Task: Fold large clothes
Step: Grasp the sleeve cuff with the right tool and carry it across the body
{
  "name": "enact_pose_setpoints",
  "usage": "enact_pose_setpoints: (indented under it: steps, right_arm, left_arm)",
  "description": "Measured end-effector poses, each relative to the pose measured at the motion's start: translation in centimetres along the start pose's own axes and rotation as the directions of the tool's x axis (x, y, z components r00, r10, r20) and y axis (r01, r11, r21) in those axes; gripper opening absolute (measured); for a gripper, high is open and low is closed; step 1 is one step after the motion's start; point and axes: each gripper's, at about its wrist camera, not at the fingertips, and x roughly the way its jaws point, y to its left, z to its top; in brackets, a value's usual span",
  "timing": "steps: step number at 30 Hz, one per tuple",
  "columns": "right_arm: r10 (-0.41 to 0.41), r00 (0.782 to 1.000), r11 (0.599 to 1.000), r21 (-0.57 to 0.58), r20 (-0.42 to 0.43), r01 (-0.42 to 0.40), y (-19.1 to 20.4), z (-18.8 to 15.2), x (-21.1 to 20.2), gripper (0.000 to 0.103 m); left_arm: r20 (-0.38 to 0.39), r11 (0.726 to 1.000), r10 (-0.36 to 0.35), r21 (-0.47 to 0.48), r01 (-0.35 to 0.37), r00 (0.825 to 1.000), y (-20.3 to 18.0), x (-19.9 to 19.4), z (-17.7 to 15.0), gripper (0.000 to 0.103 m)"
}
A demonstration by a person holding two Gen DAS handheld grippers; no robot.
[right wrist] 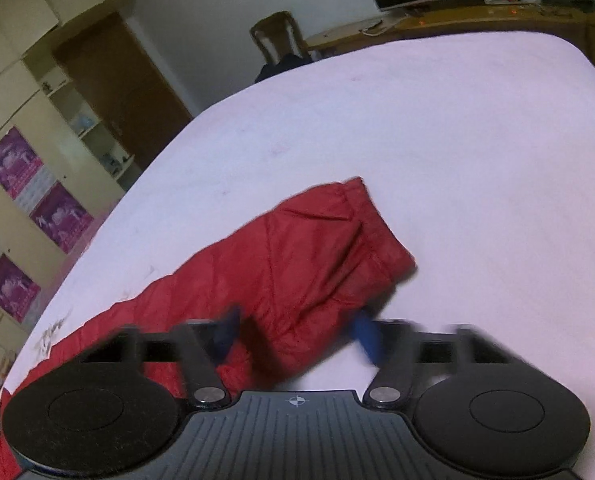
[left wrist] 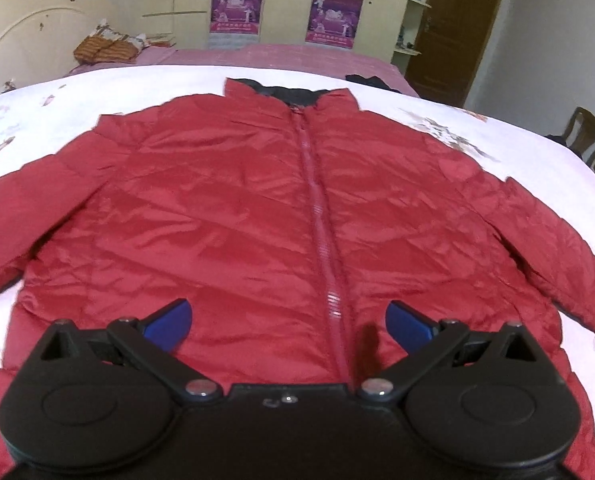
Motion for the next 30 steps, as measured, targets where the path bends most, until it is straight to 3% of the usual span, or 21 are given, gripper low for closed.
enact_pose_setpoints:
  steps: [5,8,11,13,17,19,21,22,26,30]
  right_arm:
    - [0.069,0.996,0.977,-0.208,0.064,-0.055,6.0,0.6,-1.4,0.010]
    - [0.163,0.985,0.917,-0.376,0.059,-0.129,11.9,-0.7,-2.8,0.009]
    - [0.257,0.966,0.841,-0.492,0.001,-0.224,17.5,-3.3,-3.9,0.009]
    - [0.304,0.951,0.795,-0.539,-0.045,-0.280,20.6,-5.3,-4.5,0.009]
    - [0.362,0.920,0.700,-0.608,-0.152,-0.375,24.7,-9.1,-4.9,0.009]
    - [0.382,0.900,0.648,-0.633,-0.210,-0.423,26.6,-11.6,-5.5,0.009]
    - [0.397,0.877,0.594,-0.653,-0.270,-0.470,27.7,-13.9,-5.7,0.009]
    - [0.402,0.865,0.570,-0.657,-0.300,-0.493,27.7,-14.4,-5.1,0.009]
    - [0.411,0.807,0.463,-0.666,-0.423,-0.585,29.5,-19.4,-5.9,0.009]
    - [0.413,0.752,0.362,-0.665,-0.513,-0.653,31.0,-24.1,-7.0,0.009]
  left_arm:
    - [-0.019,0.999,0.046,0.001,-0.046,0.999,2.3,-0.3,0.3,0.103]
    - [-0.005,0.999,0.030,-0.014,-0.030,1.000,4.1,-1.1,0.4,0.102]
    - [-0.002,0.999,0.053,0.015,-0.053,0.999,5.3,-1.4,0.9,0.091]
    - [0.016,0.997,0.075,0.000,-0.075,0.997,6.5,-2.0,1.2,0.092]
    - [0.047,0.991,0.112,-0.078,-0.109,0.993,9.3,-3.6,1.2,0.103]
    - [0.050,0.988,0.107,-0.116,-0.101,0.993,10.7,-4.4,0.8,0.102]
    - [0.051,0.986,0.085,-0.148,-0.076,0.995,12.0,-5.0,0.3,0.085]
    - [0.043,0.985,0.084,-0.157,-0.076,0.996,12.5,-5.2,0.0,0.082]
    - [0.045,0.974,0.112,-0.205,-0.100,0.993,14.5,-6.2,-0.8,0.081]
    - [0.058,0.961,0.122,-0.256,-0.104,0.991,16.6,-7.6,-1.3,0.087]
